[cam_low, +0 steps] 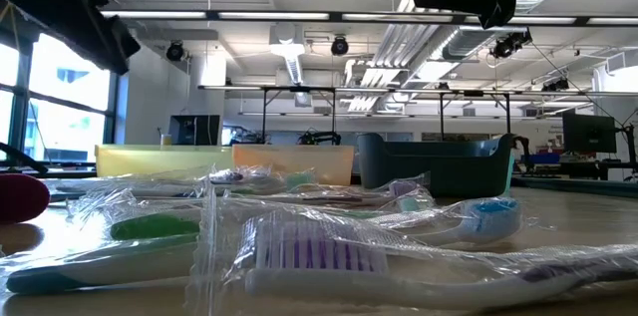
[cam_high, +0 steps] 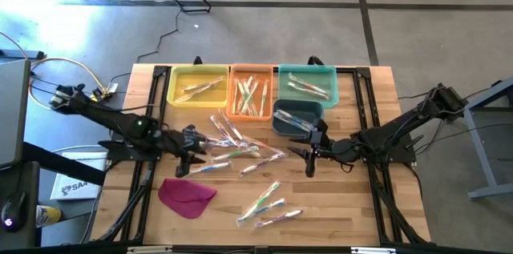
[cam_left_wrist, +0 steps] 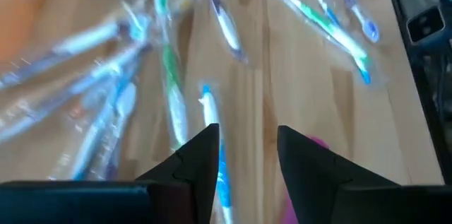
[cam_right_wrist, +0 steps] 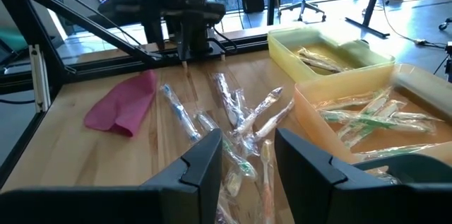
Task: Pick & Place Toothbrushes
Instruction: Put the blue toothbrush into the dark blue bin
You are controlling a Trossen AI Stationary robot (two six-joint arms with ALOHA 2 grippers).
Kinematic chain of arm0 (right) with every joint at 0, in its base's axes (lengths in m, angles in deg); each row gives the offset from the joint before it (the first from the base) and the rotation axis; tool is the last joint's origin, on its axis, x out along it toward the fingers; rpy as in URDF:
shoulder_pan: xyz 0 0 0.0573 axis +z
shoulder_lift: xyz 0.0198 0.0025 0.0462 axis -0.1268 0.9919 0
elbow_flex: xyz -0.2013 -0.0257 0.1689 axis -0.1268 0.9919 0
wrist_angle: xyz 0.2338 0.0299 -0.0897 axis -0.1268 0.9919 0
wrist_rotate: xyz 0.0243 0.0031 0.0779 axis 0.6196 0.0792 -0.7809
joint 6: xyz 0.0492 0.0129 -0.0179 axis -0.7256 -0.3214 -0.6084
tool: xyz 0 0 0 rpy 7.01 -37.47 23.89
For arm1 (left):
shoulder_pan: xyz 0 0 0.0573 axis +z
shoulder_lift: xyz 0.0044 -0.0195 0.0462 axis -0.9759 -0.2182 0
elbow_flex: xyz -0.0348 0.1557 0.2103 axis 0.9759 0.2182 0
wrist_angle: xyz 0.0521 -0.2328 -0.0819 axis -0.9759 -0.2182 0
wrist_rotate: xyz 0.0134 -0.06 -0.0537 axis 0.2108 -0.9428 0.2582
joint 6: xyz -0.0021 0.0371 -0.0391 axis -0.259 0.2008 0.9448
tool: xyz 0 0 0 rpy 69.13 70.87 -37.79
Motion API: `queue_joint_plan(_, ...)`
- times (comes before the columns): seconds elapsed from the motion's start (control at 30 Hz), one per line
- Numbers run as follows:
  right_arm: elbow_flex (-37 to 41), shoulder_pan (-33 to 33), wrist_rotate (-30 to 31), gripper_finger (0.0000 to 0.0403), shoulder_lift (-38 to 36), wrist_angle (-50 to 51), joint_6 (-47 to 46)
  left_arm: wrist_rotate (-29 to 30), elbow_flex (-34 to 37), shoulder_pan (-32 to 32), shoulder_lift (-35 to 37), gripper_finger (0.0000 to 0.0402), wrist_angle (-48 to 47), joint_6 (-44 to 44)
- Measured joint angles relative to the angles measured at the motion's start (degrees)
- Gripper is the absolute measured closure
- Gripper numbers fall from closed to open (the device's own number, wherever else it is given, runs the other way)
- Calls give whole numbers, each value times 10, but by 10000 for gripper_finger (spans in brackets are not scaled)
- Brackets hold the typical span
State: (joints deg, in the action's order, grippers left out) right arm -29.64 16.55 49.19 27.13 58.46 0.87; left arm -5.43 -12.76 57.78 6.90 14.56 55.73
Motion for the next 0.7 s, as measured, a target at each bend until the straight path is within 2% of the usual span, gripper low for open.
queue_joint_plan(0.33, 0, 0, 0, 280, 0, 1, 1, 14, 0, -63, -123, 261, -32, 116)
queue_joint_plan(0.7, 0, 0, 0, 280, 0, 10, 2, 21, 0, -63, -229, 261, -17, 134)
